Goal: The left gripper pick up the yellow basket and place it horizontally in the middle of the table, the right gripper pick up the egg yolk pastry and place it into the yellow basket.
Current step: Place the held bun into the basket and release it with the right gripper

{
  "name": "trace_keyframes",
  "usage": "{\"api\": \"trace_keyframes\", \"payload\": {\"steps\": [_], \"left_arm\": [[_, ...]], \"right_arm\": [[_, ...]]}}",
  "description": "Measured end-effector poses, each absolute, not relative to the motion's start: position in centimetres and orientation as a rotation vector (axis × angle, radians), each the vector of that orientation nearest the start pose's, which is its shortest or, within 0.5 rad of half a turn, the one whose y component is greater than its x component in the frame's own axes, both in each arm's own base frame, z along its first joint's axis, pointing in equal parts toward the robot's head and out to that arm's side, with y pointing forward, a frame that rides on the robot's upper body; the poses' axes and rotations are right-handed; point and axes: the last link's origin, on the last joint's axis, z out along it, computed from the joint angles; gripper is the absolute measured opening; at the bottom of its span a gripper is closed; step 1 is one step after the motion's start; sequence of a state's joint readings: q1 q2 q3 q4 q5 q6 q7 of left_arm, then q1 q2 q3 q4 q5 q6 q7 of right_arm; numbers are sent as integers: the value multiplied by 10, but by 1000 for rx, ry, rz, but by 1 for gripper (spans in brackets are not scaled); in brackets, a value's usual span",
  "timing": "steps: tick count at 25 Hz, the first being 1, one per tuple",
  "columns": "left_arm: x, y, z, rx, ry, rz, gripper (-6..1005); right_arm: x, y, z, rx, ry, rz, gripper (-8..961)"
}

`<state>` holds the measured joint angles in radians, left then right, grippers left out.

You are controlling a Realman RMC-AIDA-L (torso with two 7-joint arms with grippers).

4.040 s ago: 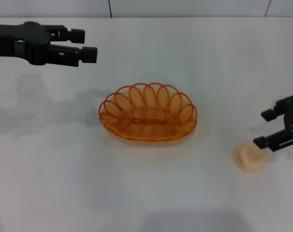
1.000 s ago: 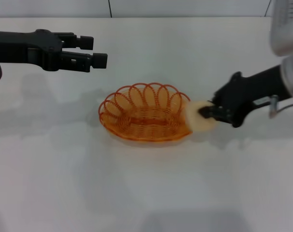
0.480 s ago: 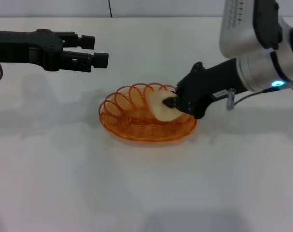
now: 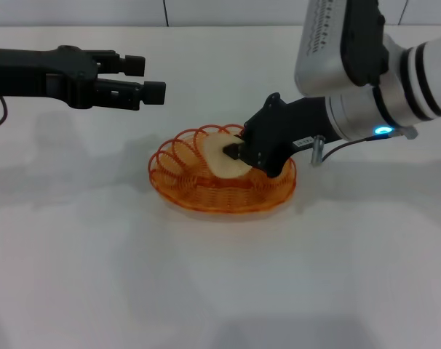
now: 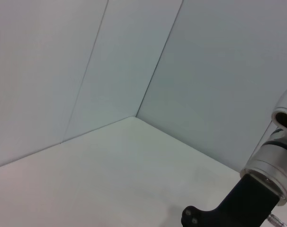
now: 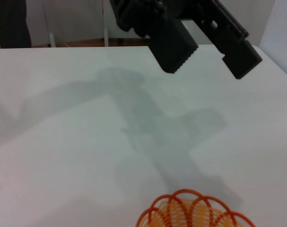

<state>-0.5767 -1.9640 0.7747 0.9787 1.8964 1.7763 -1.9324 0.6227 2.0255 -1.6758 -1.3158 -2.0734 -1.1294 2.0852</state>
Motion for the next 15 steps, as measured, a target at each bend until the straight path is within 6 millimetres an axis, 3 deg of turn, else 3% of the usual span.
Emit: {"api": "trace_keyframes", "payload": {"steps": [15], "left_arm": [[-205,351,84,-2816,-822,-709,887]], "right_arm": [[95,361,-60,-2879,94,82,134]]}}
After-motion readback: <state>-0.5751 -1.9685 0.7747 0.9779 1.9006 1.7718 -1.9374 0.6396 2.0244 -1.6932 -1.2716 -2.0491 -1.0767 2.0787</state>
